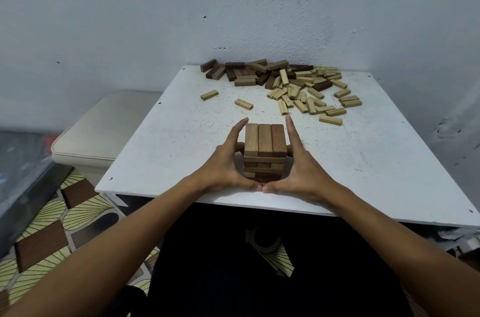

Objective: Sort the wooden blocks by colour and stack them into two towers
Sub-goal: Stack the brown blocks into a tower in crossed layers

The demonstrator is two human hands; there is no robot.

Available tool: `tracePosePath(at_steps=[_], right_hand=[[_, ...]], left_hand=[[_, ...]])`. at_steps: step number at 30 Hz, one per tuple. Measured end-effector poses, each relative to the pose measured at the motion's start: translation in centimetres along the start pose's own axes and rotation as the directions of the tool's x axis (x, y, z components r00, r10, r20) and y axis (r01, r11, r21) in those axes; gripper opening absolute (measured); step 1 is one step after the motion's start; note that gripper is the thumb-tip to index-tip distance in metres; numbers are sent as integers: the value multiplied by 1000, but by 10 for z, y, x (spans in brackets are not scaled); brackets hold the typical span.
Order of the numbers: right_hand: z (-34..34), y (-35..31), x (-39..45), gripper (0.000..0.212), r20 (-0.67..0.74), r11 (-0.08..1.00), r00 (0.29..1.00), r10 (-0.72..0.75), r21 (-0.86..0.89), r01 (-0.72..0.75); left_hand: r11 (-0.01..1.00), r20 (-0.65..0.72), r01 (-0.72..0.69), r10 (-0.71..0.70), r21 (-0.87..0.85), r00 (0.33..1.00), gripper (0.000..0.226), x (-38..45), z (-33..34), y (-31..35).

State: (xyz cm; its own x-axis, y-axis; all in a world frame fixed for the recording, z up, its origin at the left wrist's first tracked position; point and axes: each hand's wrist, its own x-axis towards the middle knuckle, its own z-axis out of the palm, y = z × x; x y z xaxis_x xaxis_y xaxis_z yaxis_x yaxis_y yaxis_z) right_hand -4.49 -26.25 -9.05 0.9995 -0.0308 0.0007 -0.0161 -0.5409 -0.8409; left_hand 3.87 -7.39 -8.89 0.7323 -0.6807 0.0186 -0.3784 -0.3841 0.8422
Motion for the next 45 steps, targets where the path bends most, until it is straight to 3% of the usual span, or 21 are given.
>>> tracePosePath(at_steps=[9, 25, 45], right_hand=[[3, 2, 10, 144, 22, 997, 999, -39, 67, 37], [44, -24, 77, 138, 182, 961, 965, -187, 237, 142], [102, -56, 144, 140, 308, 942, 911, -275, 275, 192]], left_hand=[[1000, -15, 5, -5, -2, 1000, 134, 2, -6, -5], [996, -192, 77, -69, 37, 979, 133, -15, -62, -38], [993, -329, 115, -112, -11, 938, 134, -37, -123, -83]])
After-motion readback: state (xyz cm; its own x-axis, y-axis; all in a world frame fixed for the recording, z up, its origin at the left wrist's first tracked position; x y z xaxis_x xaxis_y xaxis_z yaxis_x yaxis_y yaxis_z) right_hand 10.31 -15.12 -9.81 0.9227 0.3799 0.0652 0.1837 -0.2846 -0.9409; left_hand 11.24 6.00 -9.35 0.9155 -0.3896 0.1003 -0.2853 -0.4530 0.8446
